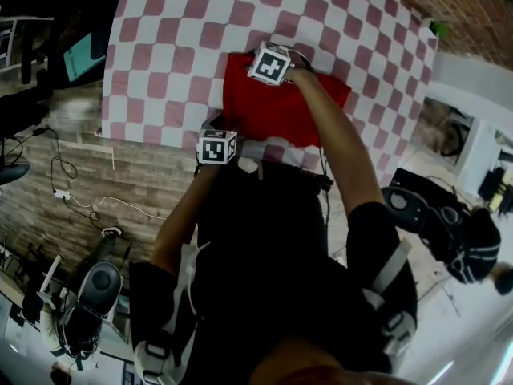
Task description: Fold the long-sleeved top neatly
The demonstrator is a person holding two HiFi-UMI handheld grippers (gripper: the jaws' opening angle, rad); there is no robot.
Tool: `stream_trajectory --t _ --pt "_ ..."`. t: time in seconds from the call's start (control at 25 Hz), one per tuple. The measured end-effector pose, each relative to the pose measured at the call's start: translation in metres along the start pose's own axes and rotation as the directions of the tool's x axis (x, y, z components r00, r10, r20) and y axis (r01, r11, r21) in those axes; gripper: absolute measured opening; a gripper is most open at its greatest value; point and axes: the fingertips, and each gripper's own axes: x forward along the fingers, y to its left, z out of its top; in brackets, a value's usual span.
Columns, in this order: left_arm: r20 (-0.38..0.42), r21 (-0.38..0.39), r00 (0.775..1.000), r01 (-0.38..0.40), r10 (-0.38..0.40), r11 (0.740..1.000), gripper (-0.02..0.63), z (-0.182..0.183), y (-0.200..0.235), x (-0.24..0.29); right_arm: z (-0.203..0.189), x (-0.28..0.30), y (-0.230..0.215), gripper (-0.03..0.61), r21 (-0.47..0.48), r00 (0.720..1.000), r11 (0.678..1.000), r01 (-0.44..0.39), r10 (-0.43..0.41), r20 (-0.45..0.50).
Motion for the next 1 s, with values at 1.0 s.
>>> stream_trajectory --t 1.0 --pt "-0.081 0.232 0.992 0.109 -0.092 0.967 0.043 0.035 0.011 -0.014 -0.011 -0.013 -0.024 0.028 0.170 0.995 0.985 -0.020 0.003 0.096"
